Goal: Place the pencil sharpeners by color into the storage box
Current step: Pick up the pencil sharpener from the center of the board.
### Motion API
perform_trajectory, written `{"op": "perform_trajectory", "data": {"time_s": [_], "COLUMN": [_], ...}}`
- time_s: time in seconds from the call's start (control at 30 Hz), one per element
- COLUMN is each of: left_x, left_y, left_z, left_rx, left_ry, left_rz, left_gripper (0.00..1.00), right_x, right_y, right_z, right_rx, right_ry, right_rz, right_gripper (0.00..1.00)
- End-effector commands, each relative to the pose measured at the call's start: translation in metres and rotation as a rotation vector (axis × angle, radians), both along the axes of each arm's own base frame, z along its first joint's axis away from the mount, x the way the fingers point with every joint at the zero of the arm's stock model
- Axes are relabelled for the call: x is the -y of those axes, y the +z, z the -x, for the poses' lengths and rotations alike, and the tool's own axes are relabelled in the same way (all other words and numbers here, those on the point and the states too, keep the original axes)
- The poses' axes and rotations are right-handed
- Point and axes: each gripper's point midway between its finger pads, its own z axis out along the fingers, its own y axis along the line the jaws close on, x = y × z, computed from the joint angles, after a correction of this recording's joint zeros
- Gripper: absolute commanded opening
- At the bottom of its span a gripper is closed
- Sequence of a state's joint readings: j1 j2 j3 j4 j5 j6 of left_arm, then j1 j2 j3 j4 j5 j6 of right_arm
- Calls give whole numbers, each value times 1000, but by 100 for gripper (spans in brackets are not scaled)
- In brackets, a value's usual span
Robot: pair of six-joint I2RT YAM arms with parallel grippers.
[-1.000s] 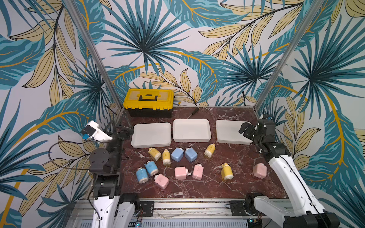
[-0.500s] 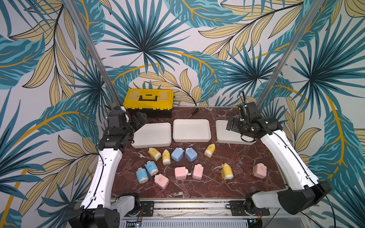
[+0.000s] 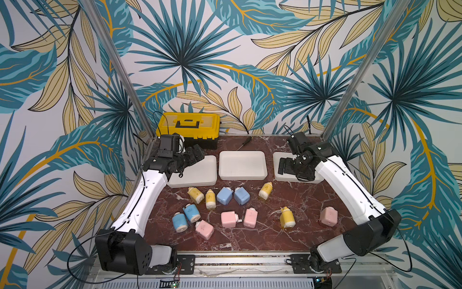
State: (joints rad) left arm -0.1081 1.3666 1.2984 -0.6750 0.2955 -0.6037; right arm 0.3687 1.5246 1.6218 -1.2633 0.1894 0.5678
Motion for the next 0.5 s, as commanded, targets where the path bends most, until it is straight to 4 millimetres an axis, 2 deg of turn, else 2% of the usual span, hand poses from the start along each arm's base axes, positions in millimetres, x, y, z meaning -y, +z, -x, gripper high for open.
{"op": "perform_trajectory", "data": {"time_s": [0.0, 0.1, 0.17, 0.3, 0.47], "left_x": [-5, -8, -6, 5, 22], "left_y": [-21, -37, -45, -57, -68], "left_z": [6, 2, -1, -8, -17], "left_rx": [-94, -142, -158, -176, -192], "left_ry": [-40, -49, -60, -95, -140], "left_rz": [-98, -140, -154, -207, -233], "left_gripper": [99, 99, 99, 99, 99], "right_x": [-12, -22, -31, -47, -69], "right_y": [-3, -11, -24, -44, -61], "right_z": [11, 10, 11, 16, 13], "right_rx": [-39, -55, -97, -165, -212], "right_ry": [-14, -18, -12, -8, -34], "right_rz": [-33, -48, -62, -82, -141], "right_gripper": [99, 99, 94, 90, 90]}}
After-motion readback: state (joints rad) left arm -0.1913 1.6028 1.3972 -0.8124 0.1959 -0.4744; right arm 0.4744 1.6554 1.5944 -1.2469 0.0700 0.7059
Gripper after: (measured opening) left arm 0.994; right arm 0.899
